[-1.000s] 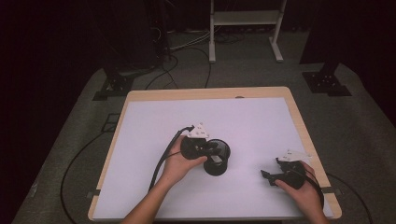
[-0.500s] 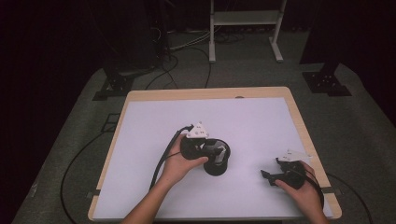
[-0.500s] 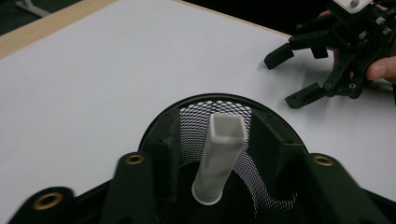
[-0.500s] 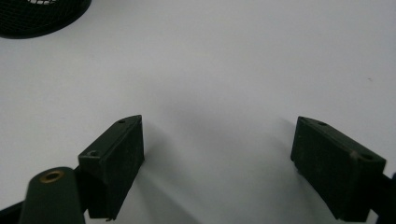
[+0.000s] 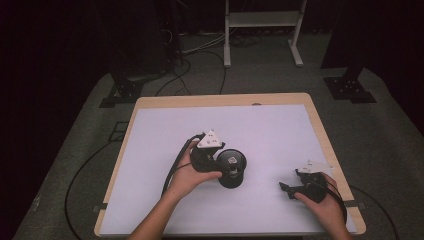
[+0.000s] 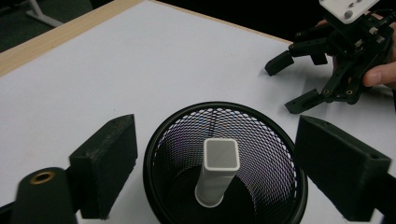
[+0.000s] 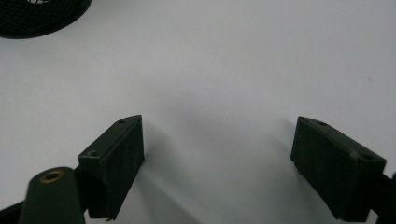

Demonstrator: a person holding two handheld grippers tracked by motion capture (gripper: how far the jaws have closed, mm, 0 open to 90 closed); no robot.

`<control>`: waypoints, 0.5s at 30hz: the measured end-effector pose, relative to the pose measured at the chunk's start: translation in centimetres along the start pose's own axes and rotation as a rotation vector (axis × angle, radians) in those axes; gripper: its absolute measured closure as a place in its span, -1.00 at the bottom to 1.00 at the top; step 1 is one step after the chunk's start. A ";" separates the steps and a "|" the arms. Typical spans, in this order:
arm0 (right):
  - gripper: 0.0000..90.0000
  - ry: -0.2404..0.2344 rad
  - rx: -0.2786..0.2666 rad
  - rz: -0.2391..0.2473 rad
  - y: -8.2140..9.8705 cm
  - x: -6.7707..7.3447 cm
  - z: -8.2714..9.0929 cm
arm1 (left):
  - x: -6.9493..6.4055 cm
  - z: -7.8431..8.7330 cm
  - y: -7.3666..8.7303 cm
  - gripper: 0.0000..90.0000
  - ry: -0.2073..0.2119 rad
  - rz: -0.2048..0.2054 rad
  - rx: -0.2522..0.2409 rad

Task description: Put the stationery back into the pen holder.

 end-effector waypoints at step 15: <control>-0.64 0.001 0.000 0.007 0.0 0.0 0.0 | 0.5 2.7 0.0 -0.78 -0.020 0.004 -0.012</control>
Point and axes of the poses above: each handheld gripper's, and its own axes: z roughly backward along the jaws, y roughly out of its underside, x roughly to its left, the point moved 4 cm from there along -z, roughly forward along the jaws, and after that the axes turned 6 degrees about -x, right-handed, at the moved point
